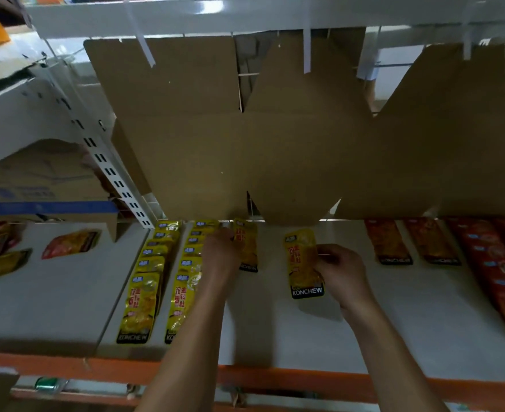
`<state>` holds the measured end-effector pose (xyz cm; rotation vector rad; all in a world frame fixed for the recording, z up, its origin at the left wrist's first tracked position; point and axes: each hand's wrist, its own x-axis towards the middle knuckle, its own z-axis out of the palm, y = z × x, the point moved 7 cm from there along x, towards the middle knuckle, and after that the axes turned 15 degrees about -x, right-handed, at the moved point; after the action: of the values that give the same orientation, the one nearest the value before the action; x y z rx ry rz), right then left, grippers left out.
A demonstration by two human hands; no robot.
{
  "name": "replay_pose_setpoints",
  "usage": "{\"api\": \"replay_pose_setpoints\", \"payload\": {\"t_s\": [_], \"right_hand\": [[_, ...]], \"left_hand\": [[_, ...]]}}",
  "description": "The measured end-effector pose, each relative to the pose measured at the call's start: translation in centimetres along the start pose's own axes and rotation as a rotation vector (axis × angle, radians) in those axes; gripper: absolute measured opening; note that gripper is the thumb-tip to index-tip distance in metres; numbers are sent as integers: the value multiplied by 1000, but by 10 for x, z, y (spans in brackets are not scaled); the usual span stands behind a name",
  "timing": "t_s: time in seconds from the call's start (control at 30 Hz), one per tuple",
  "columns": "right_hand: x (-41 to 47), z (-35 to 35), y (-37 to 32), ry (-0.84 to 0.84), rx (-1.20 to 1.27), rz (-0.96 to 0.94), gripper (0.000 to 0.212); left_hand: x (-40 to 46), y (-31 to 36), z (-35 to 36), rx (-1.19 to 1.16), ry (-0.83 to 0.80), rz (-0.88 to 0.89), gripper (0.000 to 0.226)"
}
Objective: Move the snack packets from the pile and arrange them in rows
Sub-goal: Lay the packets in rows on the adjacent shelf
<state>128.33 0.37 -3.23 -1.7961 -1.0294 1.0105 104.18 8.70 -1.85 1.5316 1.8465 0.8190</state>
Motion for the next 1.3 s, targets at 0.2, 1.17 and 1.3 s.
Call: {"api": "replay_pose_setpoints", "payload": {"t_s": [0.2,1.17,1.3], "right_hand": [[17,6,-7,16,-76,-20,11],[38,44,-8,153,-384,-63,11],[42,46,-10,195,-596,-63,22]], "left_hand": [[7,1,5,169,46,-2,26],[-9,-4,39,347,86,212,24],[-8,-6,39,361,89,204,16]]}}
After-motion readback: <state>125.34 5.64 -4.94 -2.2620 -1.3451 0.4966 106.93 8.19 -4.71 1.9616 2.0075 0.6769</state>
